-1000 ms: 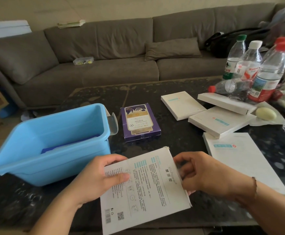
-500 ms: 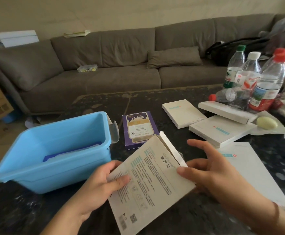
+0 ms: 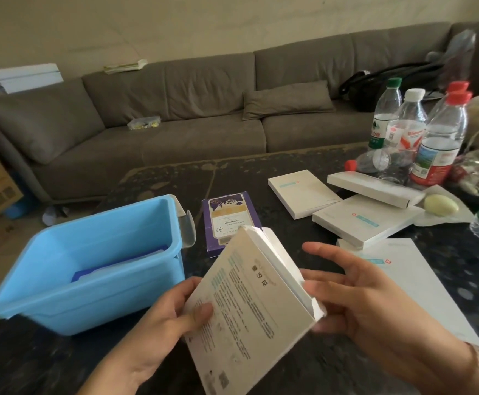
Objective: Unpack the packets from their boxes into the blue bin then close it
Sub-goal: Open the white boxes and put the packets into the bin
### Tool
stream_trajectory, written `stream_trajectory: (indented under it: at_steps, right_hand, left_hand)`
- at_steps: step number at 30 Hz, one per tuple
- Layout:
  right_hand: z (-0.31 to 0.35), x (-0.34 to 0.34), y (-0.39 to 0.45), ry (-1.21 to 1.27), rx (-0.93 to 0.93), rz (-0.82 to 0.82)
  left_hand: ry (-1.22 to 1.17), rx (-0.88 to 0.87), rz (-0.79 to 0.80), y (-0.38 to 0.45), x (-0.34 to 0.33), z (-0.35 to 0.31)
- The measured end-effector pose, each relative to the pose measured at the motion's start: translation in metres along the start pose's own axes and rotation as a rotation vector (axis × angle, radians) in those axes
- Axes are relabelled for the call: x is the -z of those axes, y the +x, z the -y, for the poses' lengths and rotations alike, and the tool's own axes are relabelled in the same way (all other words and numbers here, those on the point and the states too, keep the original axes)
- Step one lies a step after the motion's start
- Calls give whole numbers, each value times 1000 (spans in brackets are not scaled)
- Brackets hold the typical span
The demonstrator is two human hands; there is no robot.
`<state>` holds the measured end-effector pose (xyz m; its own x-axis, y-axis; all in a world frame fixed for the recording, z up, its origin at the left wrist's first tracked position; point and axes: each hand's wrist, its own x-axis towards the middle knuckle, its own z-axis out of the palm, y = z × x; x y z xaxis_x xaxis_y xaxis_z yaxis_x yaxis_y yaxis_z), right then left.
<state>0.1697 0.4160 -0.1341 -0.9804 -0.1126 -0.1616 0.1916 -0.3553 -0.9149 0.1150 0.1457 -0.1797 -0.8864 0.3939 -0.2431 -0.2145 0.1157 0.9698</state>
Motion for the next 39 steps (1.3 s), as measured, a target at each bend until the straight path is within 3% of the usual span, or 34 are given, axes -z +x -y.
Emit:
stream_trajectory:
  at_steps: [7,11,13,18,22,25,29,35,39]
  right_hand:
    - [-1,-3,-7,-105,195,-104]
    - [21,-3,-28,-761,934,-373]
    - [29,-7,-39,-945,1084,-342]
    - [20,-7,-33,-1142,953,-305]
    - [15,0,-28,-983,866,-305]
    - [15,2,-28,-1028,876,-326]
    - [24,3,-31,-956,738,-190]
    - [31,11,-30,-1182,713,-95]
    - [32,17,-29,-1250,735,-142]
  left_hand:
    - [-109,-177,-44,0,-12,3]
    - [-9,-321,-153,3,-21,-2]
    - [41,-371,-194,6,-26,-3]
    - [23,-421,-174,8,-36,-4]
    - [39,-434,-135,9,-40,-8]
    - [42,-436,-130,10,-40,-7]
    - [56,-472,-201,13,-43,-4]
    - [54,-508,-183,18,-50,-2]
    - [31,-480,-197,26,-59,5]
